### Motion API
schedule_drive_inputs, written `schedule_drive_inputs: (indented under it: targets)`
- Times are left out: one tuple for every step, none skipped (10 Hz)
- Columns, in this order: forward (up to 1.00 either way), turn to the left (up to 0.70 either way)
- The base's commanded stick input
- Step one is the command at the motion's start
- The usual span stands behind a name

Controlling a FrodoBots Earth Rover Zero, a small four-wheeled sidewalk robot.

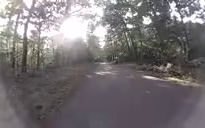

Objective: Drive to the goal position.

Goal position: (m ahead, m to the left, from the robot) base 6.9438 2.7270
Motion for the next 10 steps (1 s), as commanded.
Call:
schedule_drive_inputs:
  targets:
    - [0.70, -0.01]
    - [0.70, -0.01]
    - [0.70, -0.01]
    - [0.70, -0.01]
    - [0.70, -0.01]
    - [0.70, -0.01]
    - [0.70, -0.01]
    - [0.70, -0.01]
    - [0.70, -0.01]
    - [0.70, -0.01]
